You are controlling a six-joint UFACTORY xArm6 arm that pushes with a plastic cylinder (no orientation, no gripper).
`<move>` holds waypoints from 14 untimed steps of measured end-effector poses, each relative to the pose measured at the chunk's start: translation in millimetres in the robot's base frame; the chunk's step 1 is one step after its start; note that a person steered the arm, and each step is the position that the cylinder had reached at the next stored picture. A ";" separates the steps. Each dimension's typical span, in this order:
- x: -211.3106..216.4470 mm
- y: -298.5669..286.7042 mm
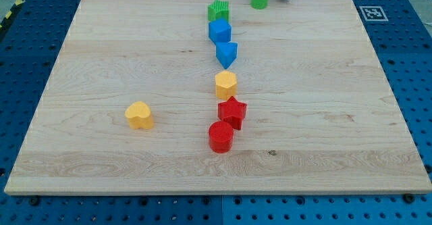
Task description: Slide the green circle close to green star
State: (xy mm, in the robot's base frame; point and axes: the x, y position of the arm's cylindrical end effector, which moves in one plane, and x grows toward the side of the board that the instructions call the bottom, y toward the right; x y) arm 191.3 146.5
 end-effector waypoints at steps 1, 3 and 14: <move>0.2 -14.8; 0.4 -37.2; 10.0 -110.0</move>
State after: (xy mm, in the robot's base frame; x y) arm 201.3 36.5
